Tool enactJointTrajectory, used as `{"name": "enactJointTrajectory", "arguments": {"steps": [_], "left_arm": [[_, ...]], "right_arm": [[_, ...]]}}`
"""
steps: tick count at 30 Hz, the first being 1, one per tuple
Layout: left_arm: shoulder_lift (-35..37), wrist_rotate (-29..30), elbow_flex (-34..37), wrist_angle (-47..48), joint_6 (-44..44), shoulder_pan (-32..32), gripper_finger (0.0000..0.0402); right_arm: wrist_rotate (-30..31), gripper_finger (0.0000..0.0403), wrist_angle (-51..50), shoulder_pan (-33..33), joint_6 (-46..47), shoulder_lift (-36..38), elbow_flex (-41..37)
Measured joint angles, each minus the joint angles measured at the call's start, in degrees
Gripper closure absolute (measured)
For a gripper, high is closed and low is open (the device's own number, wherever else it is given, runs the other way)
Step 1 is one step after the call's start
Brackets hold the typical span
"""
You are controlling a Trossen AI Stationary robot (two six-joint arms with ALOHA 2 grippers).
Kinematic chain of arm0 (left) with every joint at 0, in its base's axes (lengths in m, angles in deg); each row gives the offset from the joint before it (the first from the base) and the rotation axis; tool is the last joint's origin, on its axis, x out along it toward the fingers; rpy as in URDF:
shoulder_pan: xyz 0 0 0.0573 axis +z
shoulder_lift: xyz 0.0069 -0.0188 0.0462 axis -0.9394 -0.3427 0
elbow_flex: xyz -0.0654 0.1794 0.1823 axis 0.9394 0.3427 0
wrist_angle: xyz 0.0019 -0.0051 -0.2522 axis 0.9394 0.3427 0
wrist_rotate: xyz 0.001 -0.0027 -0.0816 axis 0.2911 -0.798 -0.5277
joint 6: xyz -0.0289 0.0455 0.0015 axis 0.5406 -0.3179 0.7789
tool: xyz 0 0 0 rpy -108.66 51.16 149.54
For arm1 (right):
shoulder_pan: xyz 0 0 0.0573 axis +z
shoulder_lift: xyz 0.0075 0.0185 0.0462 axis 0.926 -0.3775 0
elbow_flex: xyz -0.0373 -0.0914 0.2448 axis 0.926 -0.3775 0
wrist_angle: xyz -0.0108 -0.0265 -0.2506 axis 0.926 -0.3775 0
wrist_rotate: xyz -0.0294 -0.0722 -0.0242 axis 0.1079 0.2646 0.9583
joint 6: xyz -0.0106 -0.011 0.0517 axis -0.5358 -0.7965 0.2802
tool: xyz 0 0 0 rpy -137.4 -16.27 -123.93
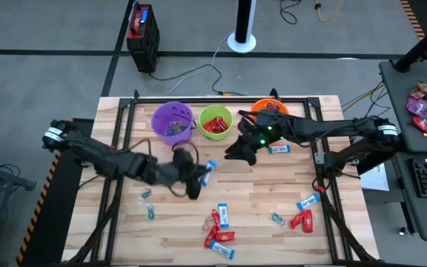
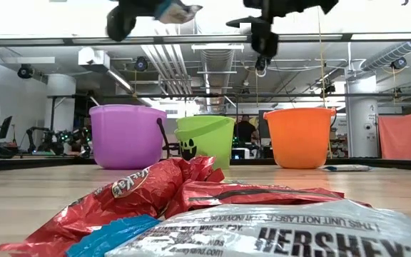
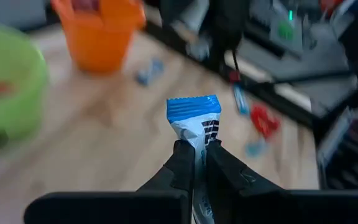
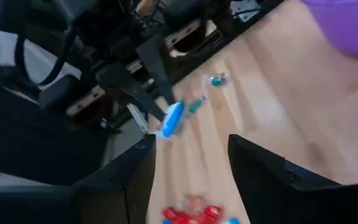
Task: Sort candy by brand, put in halloween buckets
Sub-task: Put the white chocolate bar into the orange bucket
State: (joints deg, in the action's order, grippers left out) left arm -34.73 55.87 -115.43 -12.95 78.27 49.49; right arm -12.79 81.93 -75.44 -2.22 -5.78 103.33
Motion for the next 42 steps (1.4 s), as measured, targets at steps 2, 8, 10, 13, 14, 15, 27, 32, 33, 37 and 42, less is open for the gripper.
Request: {"name": "enactJointTrajectory", "arguments": {"steps": [2, 8, 10, 13, 14, 15, 27, 32, 33, 37, 42], "left_arm": [[0.50, 0.01, 0.00, -3.12, -4.37, 2.25, 0.0397], [-0.16, -0.28, -1.38, -4.54, -10.67, 4.73, 0.0397], [-0.73, -0.14, -2.34, -4.48, -12.35, 4.75, 0.0397], [-1.34, 0.80, -3.55, -4.07, -13.80, 4.85, 0.0397], [-1.60, 0.76, -3.91, -3.93, -14.14, 4.88, 0.0397], [-1.74, 0.79, -4.25, -3.31, -14.31, 4.96, 0.0397], [-1.94, 4.42, -5.46, -0.34, -12.55, 5.01, 0.0321], [-1.30, 3.66, -5.47, 3.25, -12.16, 4.90, 0.0277], [-0.85, 2.12, -5.47, 4.46, -12.07, 4.92, 0.0270], [1.10, -3.99, -5.96, 15.09, -4.54, 4.94, 0.0257], [2.37, -12.43, -8.78, 41.98, 11.49, 5.01, 0.0255]], "right_arm": [[-0.38, 0.0211, 0.22, 0.00, 2.77, -2.33, 2.11], [-0.51, 0.0211, -3.58, 0.00, 3.01, -6.81, 8.18], [-0.40, 0.0211, -4.99, -0.03, 2.80, -7.80, 9.38], [-0.54, 0.0214, -5.12, -0.02, 2.04, -9.03, 10.46], [-0.52, 0.0218, -5.22, 0.00, 1.82, -9.39, 10.81], [-0.47, 0.0225, -5.26, 0.00, 1.32, -9.71, 11.25], [1.63, 0.0378, -6.28, -0.20, -3.46, -10.65, 14.32], [5.02, 0.0381, -14.99, -2.33, -6.89, -10.32, 17.29], [6.43, 0.0382, -18.87, -3.13, -8.34, -10.32, 18.47], [19.49, 0.0383, -42.20, -7.31, -15.56, -10.81, 25.68], [40.17, 0.0378, -65.02, -14.66, -17.32, -13.85, 30.58]]}}
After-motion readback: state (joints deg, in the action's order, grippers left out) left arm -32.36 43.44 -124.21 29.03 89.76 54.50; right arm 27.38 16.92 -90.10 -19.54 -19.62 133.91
